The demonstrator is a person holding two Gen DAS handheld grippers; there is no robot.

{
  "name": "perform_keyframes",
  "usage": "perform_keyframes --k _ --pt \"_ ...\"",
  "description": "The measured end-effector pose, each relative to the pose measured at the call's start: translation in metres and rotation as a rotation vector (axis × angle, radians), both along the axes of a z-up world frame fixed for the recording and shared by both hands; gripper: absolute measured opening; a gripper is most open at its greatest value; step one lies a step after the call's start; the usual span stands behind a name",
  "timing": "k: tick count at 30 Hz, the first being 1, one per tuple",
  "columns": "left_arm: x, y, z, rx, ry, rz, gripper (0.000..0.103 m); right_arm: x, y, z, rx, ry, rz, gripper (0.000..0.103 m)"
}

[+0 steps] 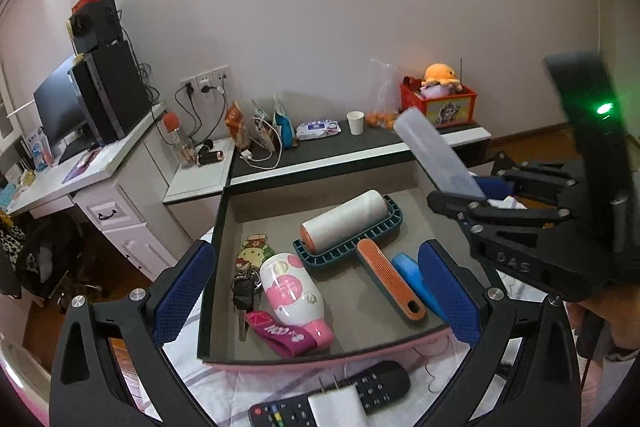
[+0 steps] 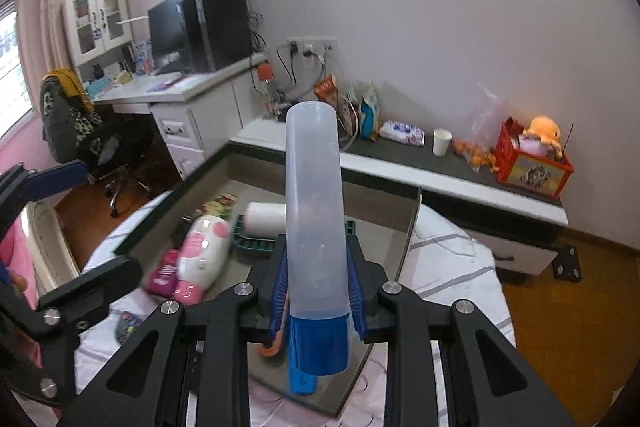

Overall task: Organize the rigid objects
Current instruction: 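Lower the bottle into the box and open the right gripper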

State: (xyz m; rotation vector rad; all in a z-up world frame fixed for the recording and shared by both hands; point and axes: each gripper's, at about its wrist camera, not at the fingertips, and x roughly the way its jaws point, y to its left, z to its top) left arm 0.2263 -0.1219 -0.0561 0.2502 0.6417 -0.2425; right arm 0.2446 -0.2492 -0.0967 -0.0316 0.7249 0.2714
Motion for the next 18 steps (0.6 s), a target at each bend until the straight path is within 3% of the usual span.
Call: perform_keyframes --k 6,12,14,16,18 --pt "0.013 -0.004 -0.017 0.032 0.039 -0.001 0.103 0.026 -0.005 -0.034 -0.009 0.098 -0.03 0.027" --pt "0.01 -0.001 -0.02 0.041 0.049 0.003 0.103 0.03 -0.01 -0.049 -0.008 0.127 -0.046 0.028" --pt "0.007 0.0 -0.017 0.041 0.046 0.001 0.103 0.029 -0.008 -0.046 -0.016 0.116 -0.051 0.035" --pt "0.001 0.002 -0.013 0.035 0.042 -0.002 0.103 0.024 -0.005 -0.039 -0.023 0.096 -0.053 0.063" --pt "-0.006 0.005 -0.009 0.032 0.033 0.001 0.103 0.016 -0.002 -0.027 -0.02 0.069 -0.052 0.065"
